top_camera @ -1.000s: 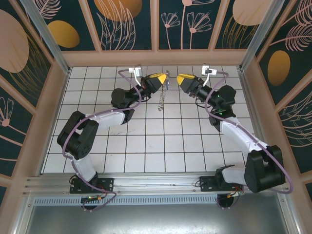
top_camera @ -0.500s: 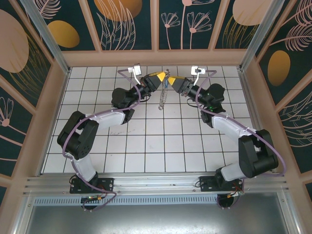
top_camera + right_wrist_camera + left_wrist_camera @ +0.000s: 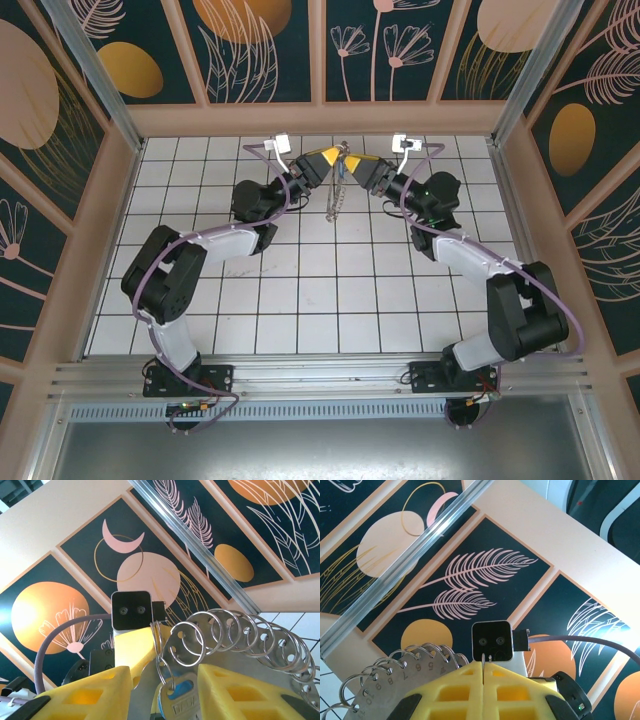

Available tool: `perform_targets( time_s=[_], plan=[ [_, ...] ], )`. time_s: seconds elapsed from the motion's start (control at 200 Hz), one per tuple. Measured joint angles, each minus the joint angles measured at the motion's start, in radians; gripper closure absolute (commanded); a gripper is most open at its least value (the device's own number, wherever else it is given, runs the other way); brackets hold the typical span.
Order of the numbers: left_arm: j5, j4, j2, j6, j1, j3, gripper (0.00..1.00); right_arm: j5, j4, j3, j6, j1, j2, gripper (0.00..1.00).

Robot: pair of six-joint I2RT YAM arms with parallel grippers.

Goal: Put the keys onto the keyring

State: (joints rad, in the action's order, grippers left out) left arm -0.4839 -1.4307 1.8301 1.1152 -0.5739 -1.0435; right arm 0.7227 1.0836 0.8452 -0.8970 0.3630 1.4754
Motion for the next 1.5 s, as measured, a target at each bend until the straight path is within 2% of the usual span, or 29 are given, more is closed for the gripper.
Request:
perform_targets(
  time_s=[0.125, 0.455, 1.146, 1.236, 1.296, 1.361, 1.496],
  plan=[
    [0.011, 0.003, 0.008, 0.026, 0.0, 0.0, 1.0, 0.0, 0.011, 0.011, -0.009, 0.0, 0.022, 0.7],
    [0.047, 0.029, 0.011, 0.073, 0.0, 0.0, 1.0, -0.001, 0.04, 0.012, -0.04, 0.0, 0.048, 1.0],
    [0.079, 0.044, 0.019, 0.125, 0.0, 0.001, 1.0, -0.019, 0.08, 0.012, -0.056, 0.018, 0.096, 1.0],
    [0.08, 0.045, 0.019, 0.125, 0.0, 0.003, 1.0, -0.019, 0.074, 0.012, -0.056, 0.017, 0.095, 0.77],
    [0.082, 0.044, 0.02, 0.125, 0.0, 0.003, 1.0, -0.009, 0.06, 0.003, -0.047, 0.016, 0.087, 0.69],
    [0.083, 0.045, 0.021, 0.125, 0.0, 0.004, 1.0, 0.0, 0.032, -0.017, -0.045, 0.009, 0.065, 0.65],
    [0.086, 0.045, 0.025, 0.125, 0.0, 0.015, 1.0, 0.0, -0.035, -0.047, -0.033, -0.036, -0.014, 0.62]
  ],
)
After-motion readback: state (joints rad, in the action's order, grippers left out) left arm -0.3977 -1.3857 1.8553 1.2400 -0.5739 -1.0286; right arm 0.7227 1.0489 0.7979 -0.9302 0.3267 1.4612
